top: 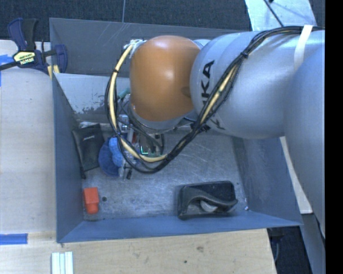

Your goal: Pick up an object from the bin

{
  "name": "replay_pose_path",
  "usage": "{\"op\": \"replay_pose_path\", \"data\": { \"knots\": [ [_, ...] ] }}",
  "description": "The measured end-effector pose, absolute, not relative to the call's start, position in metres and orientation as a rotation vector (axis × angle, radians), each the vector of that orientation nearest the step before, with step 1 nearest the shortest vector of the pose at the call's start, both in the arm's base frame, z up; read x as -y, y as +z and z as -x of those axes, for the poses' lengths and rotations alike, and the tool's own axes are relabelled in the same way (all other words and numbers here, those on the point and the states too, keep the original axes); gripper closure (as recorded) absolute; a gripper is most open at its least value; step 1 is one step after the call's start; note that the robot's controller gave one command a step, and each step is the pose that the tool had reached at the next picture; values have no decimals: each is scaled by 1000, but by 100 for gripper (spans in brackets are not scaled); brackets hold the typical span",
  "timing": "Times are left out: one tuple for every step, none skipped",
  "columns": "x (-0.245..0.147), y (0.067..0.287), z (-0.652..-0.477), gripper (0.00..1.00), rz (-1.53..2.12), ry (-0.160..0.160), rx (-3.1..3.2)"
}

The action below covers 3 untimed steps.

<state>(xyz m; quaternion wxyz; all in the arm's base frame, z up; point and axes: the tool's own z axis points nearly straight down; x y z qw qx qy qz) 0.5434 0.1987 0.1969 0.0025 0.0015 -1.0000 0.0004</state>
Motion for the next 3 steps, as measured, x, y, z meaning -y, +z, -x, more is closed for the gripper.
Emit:
{"op": "replay_pose_path", "data": {
  "knots": [
    [-161, 78, -563, 0, 88, -22, 3179],
    [-161, 78, -558, 100, 83, -13, 3162],
    [-163, 203, -556, 100, 51, -4, 3151]
  ]
}}
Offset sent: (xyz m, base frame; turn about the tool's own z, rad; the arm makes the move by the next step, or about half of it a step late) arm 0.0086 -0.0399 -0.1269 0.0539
